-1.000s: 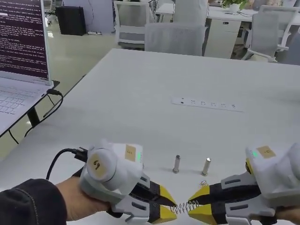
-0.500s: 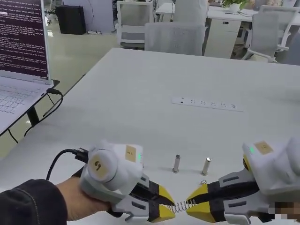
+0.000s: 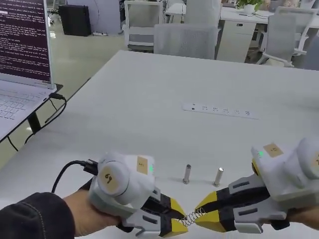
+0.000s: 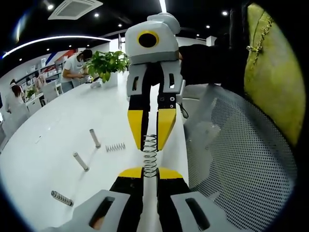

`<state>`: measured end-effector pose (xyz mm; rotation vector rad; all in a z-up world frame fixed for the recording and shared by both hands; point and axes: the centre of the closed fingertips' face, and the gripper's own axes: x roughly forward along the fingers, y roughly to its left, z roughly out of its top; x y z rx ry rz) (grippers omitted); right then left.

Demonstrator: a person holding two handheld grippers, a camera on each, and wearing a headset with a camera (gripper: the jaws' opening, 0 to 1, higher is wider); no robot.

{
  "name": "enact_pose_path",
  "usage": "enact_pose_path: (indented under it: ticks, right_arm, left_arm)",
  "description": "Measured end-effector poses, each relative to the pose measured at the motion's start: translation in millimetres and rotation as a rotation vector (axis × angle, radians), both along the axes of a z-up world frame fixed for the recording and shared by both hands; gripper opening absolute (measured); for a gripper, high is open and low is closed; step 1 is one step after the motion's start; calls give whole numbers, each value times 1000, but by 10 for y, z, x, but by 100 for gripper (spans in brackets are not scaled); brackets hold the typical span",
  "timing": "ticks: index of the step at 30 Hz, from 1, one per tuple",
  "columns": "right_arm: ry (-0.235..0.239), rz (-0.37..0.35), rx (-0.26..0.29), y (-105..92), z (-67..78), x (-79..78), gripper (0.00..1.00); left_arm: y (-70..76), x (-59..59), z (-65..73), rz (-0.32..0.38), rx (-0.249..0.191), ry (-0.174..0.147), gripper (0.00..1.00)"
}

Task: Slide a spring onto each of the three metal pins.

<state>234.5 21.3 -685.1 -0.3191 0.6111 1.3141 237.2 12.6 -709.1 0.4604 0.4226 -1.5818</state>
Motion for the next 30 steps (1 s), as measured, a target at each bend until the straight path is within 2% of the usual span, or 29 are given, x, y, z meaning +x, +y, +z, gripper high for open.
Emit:
enact_pose_path:
  ticks: [19, 27, 30]
  right_arm:
    - [-3, 30, -59, 17, 2, -15, 8]
    - [21, 83, -163, 5, -7, -1, 8]
    - [25, 99, -186, 17, -2, 18, 8]
  left_arm:
    - [-37, -18, -21, 1, -3, 10, 1]
    - [-52, -6, -13, 5, -7, 10, 1]
    - [-51, 6, -7, 10, -8, 11, 1]
